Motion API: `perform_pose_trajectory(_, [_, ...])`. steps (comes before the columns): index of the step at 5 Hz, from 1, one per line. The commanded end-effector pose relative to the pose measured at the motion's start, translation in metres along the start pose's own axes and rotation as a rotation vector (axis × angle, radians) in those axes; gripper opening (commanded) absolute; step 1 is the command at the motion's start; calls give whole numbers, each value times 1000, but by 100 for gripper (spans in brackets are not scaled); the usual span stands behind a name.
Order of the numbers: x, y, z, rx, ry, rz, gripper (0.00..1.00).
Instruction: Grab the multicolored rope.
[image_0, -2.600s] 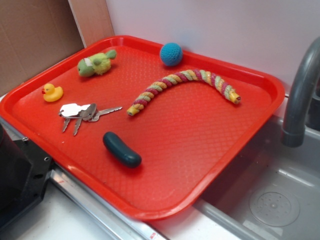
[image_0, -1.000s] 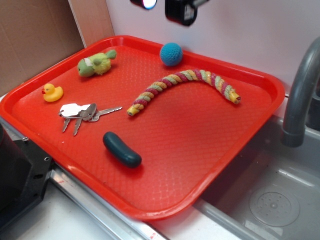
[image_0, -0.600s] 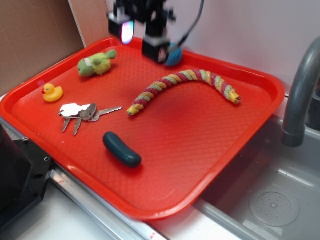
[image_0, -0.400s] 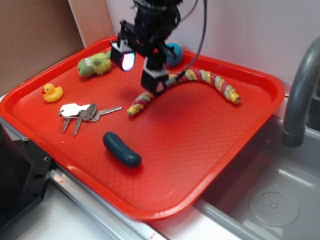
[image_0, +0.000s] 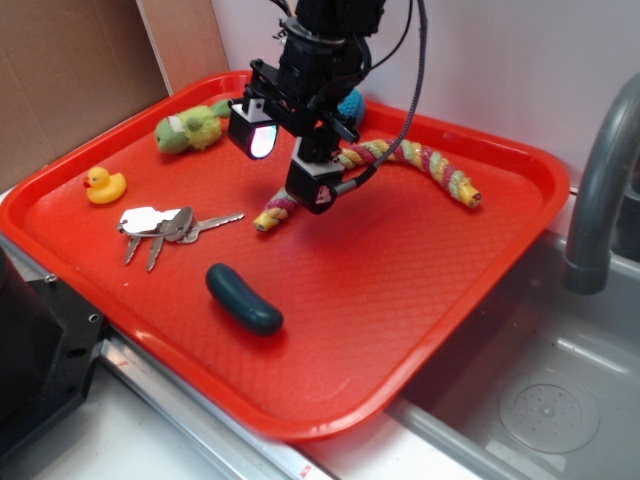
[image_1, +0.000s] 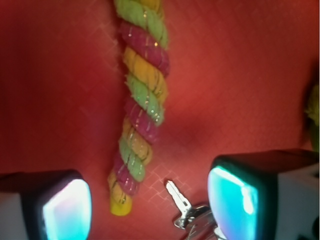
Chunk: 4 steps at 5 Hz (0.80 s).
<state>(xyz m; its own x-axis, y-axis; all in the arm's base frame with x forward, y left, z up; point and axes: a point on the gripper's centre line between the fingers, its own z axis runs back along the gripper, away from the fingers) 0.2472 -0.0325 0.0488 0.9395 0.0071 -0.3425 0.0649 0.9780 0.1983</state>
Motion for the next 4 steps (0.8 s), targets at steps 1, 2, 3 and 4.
perform_pose_trajectory(1, [7,14,1,0,-227,-80,100])
perform_pose_trajectory(2, [15,10,-13,7,-192,-77,100])
perform_pose_trajectory(3, [25,1,-34,-4,-131,-90,100])
perform_pose_trajectory(4, [30,-4,-62,-20,-21,-84,100])
